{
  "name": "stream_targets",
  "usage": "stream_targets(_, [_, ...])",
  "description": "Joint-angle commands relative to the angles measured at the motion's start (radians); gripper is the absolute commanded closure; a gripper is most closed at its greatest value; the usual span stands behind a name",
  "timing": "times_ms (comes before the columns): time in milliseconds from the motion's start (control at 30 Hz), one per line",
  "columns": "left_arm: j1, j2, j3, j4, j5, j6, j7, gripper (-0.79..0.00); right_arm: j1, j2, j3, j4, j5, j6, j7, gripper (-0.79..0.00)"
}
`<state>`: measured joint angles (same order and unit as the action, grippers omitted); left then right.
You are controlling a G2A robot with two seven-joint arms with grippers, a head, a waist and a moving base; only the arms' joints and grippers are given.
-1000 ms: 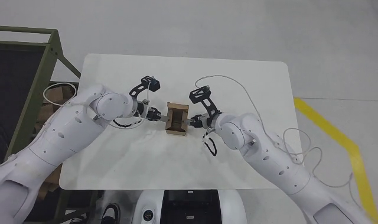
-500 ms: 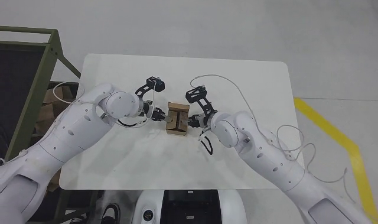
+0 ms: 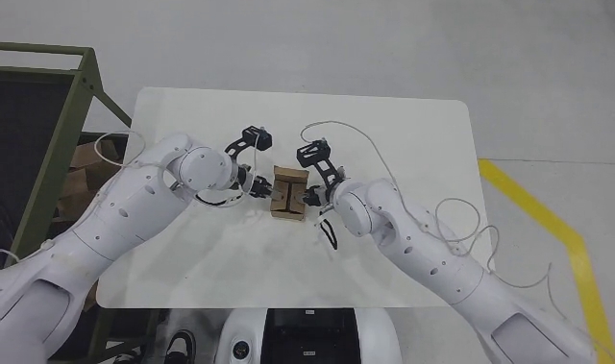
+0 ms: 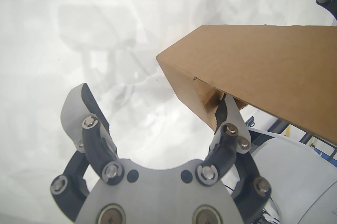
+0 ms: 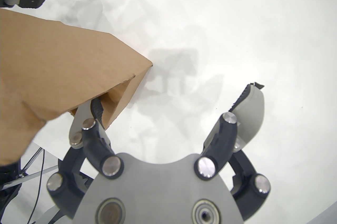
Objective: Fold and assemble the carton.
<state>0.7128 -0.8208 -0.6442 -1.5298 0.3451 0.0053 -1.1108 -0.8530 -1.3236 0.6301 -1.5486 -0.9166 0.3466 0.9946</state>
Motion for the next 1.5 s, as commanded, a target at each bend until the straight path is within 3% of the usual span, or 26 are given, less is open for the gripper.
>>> stream_targets(0, [-0.001,-0.005,0.003,0.003,0.005,0.001,-0.006,-0.785,0.004,-0.006,-0.004,0.006,-0.007,0.005,0.006,-0.785])
stream_targets(1467, [0.000,-0.074,-0.006,0.051,0.074,0.012,-0.080,-0.785,-0.003,-0.088,-0.002,0.058,-0.187,0.018,0.092,-0.785])
